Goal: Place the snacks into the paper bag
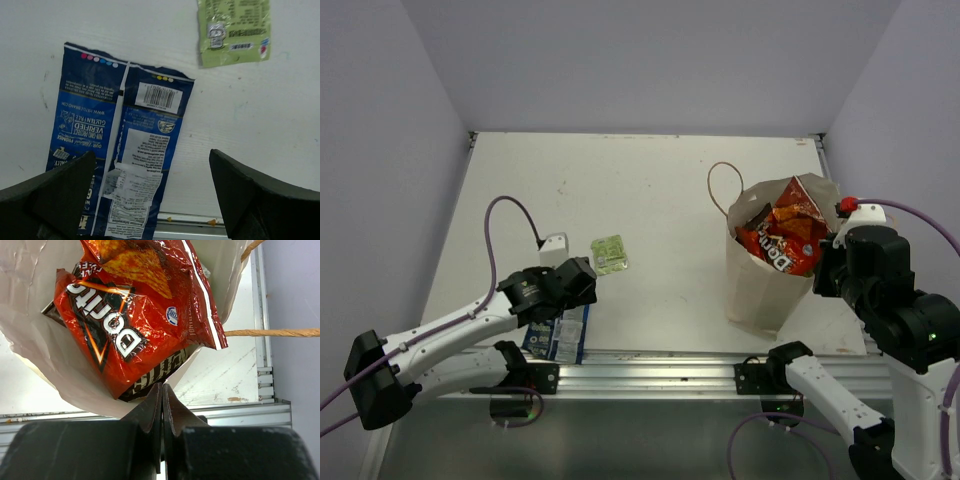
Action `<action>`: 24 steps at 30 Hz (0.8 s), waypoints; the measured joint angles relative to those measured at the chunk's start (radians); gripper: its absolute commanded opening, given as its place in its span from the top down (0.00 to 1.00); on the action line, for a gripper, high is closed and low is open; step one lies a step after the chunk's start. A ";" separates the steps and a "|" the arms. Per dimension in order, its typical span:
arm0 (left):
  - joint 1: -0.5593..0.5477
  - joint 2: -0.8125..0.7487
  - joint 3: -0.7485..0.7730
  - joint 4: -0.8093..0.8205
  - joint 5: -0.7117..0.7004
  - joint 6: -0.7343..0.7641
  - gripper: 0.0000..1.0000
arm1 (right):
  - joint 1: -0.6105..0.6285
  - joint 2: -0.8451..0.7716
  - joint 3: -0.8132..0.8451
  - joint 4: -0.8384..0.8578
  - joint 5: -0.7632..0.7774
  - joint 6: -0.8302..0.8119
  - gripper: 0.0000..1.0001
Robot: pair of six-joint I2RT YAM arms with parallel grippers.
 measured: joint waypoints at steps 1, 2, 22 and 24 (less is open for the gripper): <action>0.000 -0.005 -0.032 0.003 0.007 -0.014 0.00 | 0.000 0.000 0.000 0.000 -0.003 0.000 1.00; 0.001 0.000 -0.064 0.012 0.018 -0.027 0.00 | 0.000 0.000 0.000 0.000 -0.003 0.000 1.00; 0.001 0.193 -0.230 0.237 0.089 -0.047 1.00 | 0.000 0.000 0.000 0.001 -0.021 0.000 1.00; 0.001 0.208 -0.180 0.198 0.086 -0.031 1.00 | 0.000 0.000 0.000 0.001 -0.021 0.000 1.00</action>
